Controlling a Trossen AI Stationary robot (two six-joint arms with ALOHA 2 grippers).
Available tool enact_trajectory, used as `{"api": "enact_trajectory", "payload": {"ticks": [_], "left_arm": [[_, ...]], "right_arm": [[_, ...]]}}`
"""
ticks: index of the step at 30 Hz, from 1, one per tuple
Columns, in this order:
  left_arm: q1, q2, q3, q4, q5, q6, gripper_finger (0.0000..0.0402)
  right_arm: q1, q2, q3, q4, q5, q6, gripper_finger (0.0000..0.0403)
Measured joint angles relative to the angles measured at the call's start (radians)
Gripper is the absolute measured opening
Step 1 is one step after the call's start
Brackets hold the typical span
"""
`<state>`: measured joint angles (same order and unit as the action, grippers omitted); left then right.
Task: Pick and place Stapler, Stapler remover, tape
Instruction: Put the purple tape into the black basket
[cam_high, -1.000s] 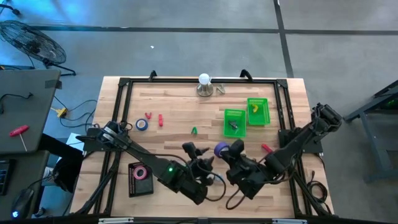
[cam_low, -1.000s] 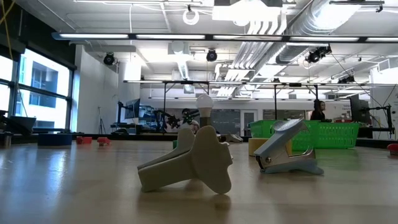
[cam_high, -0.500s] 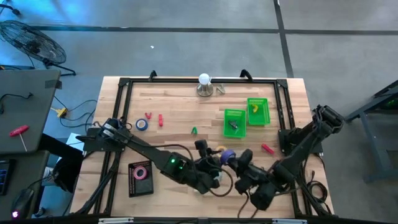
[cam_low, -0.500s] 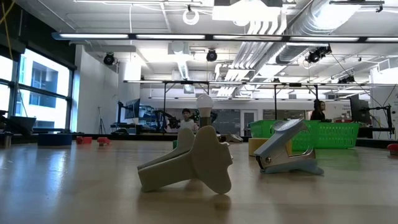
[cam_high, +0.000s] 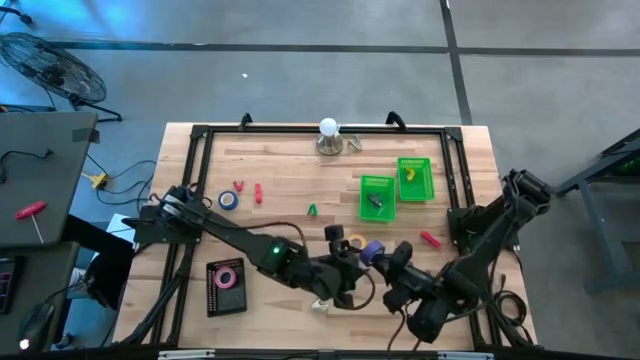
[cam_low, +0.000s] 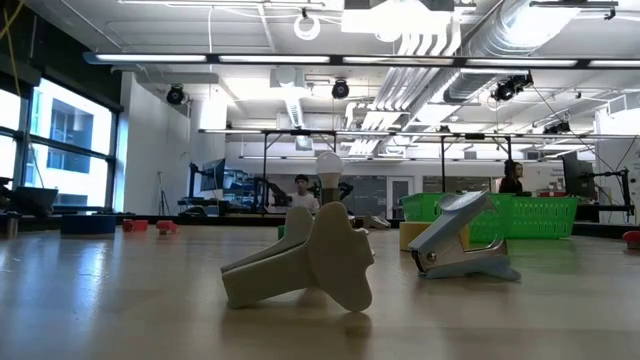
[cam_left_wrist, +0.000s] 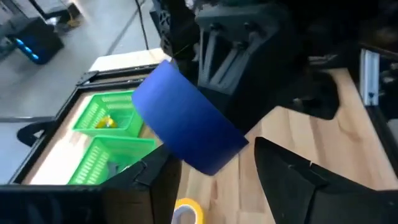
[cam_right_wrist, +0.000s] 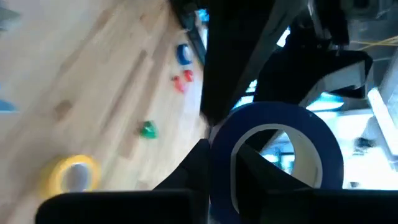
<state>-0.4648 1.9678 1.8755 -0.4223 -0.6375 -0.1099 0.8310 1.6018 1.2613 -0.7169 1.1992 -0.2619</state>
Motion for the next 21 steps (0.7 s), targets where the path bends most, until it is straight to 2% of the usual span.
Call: {"api": "enact_trajectory", "payload": {"ticks": [4, 10, 16, 21], "left_arm": [[0.005, -0.016, 0.000, 0.005, 0.103, -0.003, 0.0191], [0.007, -0.022, 0.000, 0.008, 0.132, -0.004, 0.0191], [0.036, -0.022, 0.000, 0.018, 0.226, -0.031, 0.0191], [0.057, -0.022, -0.001, 0.059, 0.256, -0.021, 0.0191]], "right_arm": [[0.003, -0.002, 0.001, -0.035, 0.000, 0.036, 0.0033], [0.004, -0.002, 0.002, -0.017, -0.001, 0.018, 0.0033], [0.003, -0.002, -0.001, -0.003, -0.006, -0.006, 0.0033], [0.003, -0.003, -0.001, 0.004, -0.005, -0.007, 0.0033]]}}
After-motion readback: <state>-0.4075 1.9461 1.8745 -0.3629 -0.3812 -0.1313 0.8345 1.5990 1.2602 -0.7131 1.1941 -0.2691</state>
